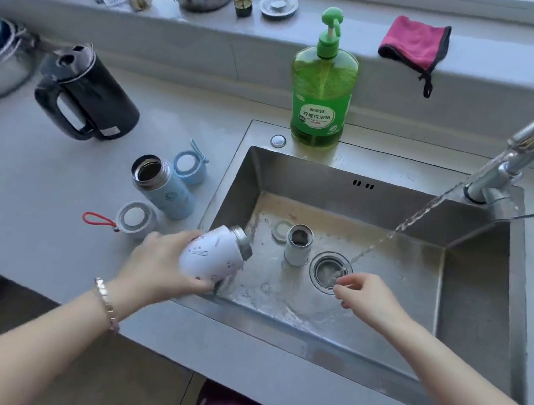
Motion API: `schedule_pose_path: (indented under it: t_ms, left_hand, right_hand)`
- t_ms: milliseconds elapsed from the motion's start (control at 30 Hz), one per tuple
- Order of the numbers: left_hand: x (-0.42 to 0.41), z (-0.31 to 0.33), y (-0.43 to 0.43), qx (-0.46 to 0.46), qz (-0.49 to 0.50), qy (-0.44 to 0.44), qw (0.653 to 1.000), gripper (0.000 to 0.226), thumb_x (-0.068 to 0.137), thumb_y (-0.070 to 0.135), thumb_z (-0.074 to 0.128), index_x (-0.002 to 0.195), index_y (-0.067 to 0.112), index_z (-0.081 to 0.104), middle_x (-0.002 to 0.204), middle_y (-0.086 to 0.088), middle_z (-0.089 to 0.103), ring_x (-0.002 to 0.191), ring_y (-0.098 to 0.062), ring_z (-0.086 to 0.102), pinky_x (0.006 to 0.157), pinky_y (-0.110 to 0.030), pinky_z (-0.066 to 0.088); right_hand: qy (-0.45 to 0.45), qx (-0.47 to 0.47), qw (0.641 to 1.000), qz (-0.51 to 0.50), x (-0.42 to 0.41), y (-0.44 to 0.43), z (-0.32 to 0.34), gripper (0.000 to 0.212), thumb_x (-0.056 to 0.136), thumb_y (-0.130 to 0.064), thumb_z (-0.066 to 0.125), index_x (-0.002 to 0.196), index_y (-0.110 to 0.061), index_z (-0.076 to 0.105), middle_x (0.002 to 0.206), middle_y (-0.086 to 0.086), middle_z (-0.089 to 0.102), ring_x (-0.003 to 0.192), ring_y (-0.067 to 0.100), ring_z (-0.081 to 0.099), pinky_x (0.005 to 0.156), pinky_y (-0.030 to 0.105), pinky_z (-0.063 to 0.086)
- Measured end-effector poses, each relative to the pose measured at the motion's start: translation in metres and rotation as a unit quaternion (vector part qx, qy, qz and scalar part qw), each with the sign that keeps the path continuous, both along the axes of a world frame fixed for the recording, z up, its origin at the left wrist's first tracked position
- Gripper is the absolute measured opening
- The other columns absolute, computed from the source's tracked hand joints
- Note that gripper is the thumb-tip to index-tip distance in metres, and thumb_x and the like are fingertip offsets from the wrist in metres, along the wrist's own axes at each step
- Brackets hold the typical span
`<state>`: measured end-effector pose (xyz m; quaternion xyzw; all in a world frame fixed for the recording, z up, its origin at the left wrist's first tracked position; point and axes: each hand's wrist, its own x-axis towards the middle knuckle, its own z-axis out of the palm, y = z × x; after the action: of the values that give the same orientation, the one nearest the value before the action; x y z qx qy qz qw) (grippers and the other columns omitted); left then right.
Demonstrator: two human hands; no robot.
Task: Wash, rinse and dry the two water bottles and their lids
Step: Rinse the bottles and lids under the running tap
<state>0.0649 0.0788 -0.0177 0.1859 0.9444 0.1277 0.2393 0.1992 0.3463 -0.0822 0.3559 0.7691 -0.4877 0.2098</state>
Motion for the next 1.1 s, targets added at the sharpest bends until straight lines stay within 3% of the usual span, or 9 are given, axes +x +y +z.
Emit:
schedule_pose_path:
  t_ms: [100, 233, 467, 667, 800, 867, 933, 1033, 1100]
  left_hand:
    - [0.019, -0.011, -0.044, 0.182, 0.208, -0.042, 0.960, 0.070, 0.045, 0.045, 0.078, 0.109, 0.042, 0.049, 0.098, 0.005, 0.062, 0.090, -0.015, 0.061, 0.065, -0.026, 0.052]
    - [0.028, -0.033, -0.069, 0.274, 0.348, -0.009, 0.896, 0.069, 0.066, 0.012, 0.082, 0.116, 0.030, 0.038, 0.105, 0.003, 0.054, 0.094, -0.017, 0.054, 0.073, -0.026, 0.041]
    - [0.003, -0.083, -0.064, 0.317, 0.397, 0.072, 0.858, 0.071, 0.063, 0.002, 0.081, 0.119, 0.017, 0.039, 0.097, 0.015, 0.051, 0.092, -0.015, 0.053, 0.079, -0.022, 0.039]
    - [-0.001, -0.110, -0.071, 0.326, 0.437, 0.045, 0.837, 0.075, 0.063, 0.007, 0.083, 0.120, 0.008, 0.033, 0.111, -0.001, 0.053, 0.099, -0.019, 0.055, 0.084, -0.025, 0.040]
    - [0.005, -0.101, -0.078, 0.309, 0.422, 0.009, 0.853, 0.071, 0.068, 0.013, 0.082, 0.121, 0.006, 0.036, 0.114, -0.002, 0.052, 0.105, -0.019, 0.054, 0.088, -0.030, 0.041]
    - [0.020, -0.095, -0.074, 0.243, 0.444, 0.007, 0.862, 0.074, 0.074, 0.019, 0.077, 0.132, 0.002, 0.033, 0.127, -0.009, 0.045, 0.115, -0.023, 0.046, 0.096, -0.036, 0.039]
    - [0.040, -0.086, -0.066, 0.157, 0.441, -0.051, 0.882, 0.065, 0.081, 0.019, 0.070, 0.132, -0.001, 0.036, 0.130, -0.017, 0.043, 0.119, -0.030, 0.043, 0.099, -0.040, 0.037]
    - [0.055, -0.078, -0.044, 0.175, 0.318, -0.210, 0.908, 0.018, 0.086, 0.012, 0.062, 0.101, 0.019, 0.057, 0.103, 0.000, 0.061, 0.092, -0.013, 0.057, 0.076, -0.016, 0.043]
    - [0.047, -0.075, -0.024, 0.192, 0.224, -0.215, 0.931, 0.018, 0.086, 0.012, 0.061, 0.086, 0.030, 0.059, 0.090, 0.010, 0.065, 0.084, -0.006, 0.060, 0.074, -0.014, 0.044]
  right_hand:
    - [-0.015, 0.015, 0.999, 0.046, -0.011, -0.010, -0.001, 0.012, 0.086, -0.020, 0.056, 0.098, -0.020, 0.060, 0.091, 0.001, 0.064, 0.084, 0.017, 0.060, 0.060, 0.021, 0.039]
    - [-0.028, 0.022, 0.997, 0.072, -0.027, -0.026, -0.002, 0.013, 0.085, -0.022, 0.056, 0.096, -0.020, 0.061, 0.093, 0.001, 0.065, 0.088, 0.020, 0.064, 0.072, 0.025, 0.045]
    - [-0.033, 0.041, 0.994, 0.091, -0.043, -0.049, -0.004, 0.011, 0.085, -0.023, 0.056, 0.094, -0.024, 0.061, 0.090, -0.001, 0.068, 0.085, 0.016, 0.066, 0.072, 0.025, 0.047]
    - [-0.057, 0.039, 0.993, 0.095, -0.041, -0.056, -0.013, 0.013, 0.085, -0.021, 0.055, 0.096, -0.021, 0.062, 0.088, -0.001, 0.068, 0.082, 0.015, 0.067, 0.065, 0.023, 0.048]
    - [-0.061, 0.029, 0.992, 0.105, -0.043, -0.061, -0.019, 0.006, 0.086, -0.021, 0.055, 0.089, -0.025, 0.059, 0.084, -0.002, 0.067, 0.081, 0.016, 0.067, 0.064, 0.022, 0.047]
    - [-0.066, 0.023, 0.992, 0.107, -0.045, -0.063, -0.023, 0.006, 0.086, -0.021, 0.055, 0.086, -0.024, 0.059, 0.081, -0.002, 0.067, 0.080, 0.017, 0.066, 0.064, 0.022, 0.045]
    - [-0.072, 0.014, 0.991, 0.111, -0.046, -0.064, -0.029, 0.007, 0.086, -0.019, 0.055, 0.090, -0.020, 0.060, 0.079, 0.000, 0.065, 0.075, 0.017, 0.064, 0.062, 0.021, 0.043]
    - [-0.087, 0.007, 0.989, 0.115, -0.050, -0.062, -0.041, 0.017, 0.086, -0.016, 0.055, 0.100, -0.012, 0.063, 0.084, 0.004, 0.064, 0.079, 0.018, 0.061, 0.065, 0.022, 0.043]
    - [-0.089, 0.022, 0.991, 0.099, -0.057, -0.057, -0.054, 0.030, 0.085, -0.019, 0.059, 0.113, -0.009, 0.060, 0.098, 0.005, 0.064, 0.091, 0.019, 0.061, 0.077, 0.025, 0.045]
